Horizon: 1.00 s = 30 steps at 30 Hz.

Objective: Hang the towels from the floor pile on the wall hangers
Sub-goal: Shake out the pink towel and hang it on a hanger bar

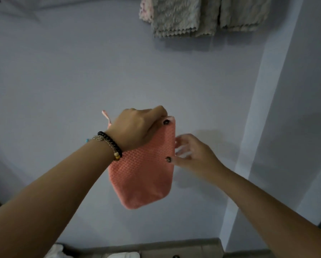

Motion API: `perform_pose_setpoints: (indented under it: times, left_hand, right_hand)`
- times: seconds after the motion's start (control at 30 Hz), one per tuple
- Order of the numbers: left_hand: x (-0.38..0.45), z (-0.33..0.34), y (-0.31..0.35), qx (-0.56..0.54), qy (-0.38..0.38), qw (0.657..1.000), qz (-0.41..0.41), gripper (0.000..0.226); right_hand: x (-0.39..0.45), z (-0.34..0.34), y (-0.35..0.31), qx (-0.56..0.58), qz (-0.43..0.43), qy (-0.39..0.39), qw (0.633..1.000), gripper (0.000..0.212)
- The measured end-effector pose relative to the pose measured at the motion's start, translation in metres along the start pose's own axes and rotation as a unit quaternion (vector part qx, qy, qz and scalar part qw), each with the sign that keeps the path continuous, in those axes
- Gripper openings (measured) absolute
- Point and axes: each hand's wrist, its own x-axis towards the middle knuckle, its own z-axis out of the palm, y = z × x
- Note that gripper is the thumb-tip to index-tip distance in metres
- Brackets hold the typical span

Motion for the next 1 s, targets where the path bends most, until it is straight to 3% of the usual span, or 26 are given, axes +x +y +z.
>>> perform_pose_setpoints:
  times: [0.17,0.23,0.37,0.47,0.6,0.67,0.77,0.87,0.93,1.0]
  left_hand:
    - [0.003,-0.024,-0.015,0.026,0.000,0.999,0.032,0.025]
    - [0.003,-0.039,-0.027,0.025,-0.005,1.000,0.010,0.035]
    - [0.009,-0.074,-0.053,0.024,-0.183,0.971,-0.153,0.068]
    - [0.014,-0.089,-0.077,0.057,-0.281,0.938,-0.192,0.048]
    - [0.015,-0.107,-0.105,0.082,-0.341,0.913,-0.207,0.029]
    - [0.019,-0.114,-0.111,0.174,-0.326,0.913,-0.176,0.032]
    - [0.027,-0.118,-0.120,0.291,-0.237,0.916,-0.138,0.031]
    - [0.035,-0.126,-0.129,0.328,-0.146,0.921,-0.149,0.021]
    - [0.041,-0.135,-0.136,0.257,-0.091,0.936,-0.221,0.019]
    - [0.049,-0.144,-0.143,0.091,-0.011,0.945,-0.315,0.018]
  right_hand:
    - [0.044,0.008,-0.062,-0.071,-0.034,-0.085,0.993,0.026]
    - [0.058,0.006,-0.071,-0.069,-0.051,-0.075,0.993,0.034]
    - [0.075,0.001,-0.093,-0.140,-0.113,-0.011,0.984,0.038]
    - [0.088,-0.005,-0.113,-0.225,-0.144,0.001,0.964,0.046]
    - [0.105,-0.018,-0.137,-0.348,-0.101,-0.006,0.932,0.051]
    - [0.112,-0.023,-0.153,-0.389,-0.060,-0.007,0.919,0.048]
    - [0.126,-0.028,-0.183,-0.405,0.041,-0.042,0.913,0.039]
    - [0.145,-0.029,-0.208,-0.273,0.120,-0.044,0.953,0.026]
    - [0.155,-0.027,-0.221,-0.134,0.148,-0.032,0.979,0.018]
    - [0.165,-0.022,-0.230,-0.006,0.142,-0.012,0.990,0.020]
